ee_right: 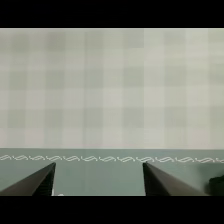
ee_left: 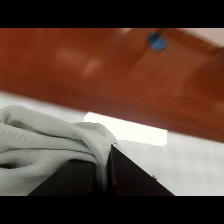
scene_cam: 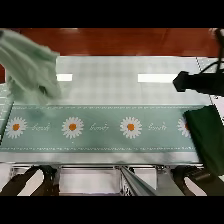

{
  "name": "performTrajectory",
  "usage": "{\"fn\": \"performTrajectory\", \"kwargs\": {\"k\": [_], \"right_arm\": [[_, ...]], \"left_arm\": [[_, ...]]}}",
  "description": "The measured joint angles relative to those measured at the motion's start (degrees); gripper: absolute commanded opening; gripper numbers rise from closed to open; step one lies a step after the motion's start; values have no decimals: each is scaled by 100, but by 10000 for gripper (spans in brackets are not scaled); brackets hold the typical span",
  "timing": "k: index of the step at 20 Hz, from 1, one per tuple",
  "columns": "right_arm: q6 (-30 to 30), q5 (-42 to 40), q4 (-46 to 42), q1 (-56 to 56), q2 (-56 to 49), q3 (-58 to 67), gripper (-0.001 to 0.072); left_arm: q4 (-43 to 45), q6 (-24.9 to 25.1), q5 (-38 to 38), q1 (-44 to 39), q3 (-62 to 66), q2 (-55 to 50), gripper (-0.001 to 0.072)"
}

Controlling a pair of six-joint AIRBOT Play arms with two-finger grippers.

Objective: Fold the shirts.

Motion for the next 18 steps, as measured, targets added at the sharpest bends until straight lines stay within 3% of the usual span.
{"fn": "performTrajectory", "kwargs": {"k": [9,13,18], "right_arm": [[144,378,-79,0,1692,2,621],[164,507,-79,0,1886,-39,621],[232,205,271,0,1917,-754,621]], "left_arm": [[-1003,330,752,-2544,721,286,23],[-1075,612,850,-3755,-442,173,24],[-970,748,815,-4037,-2667,118,24]]}}
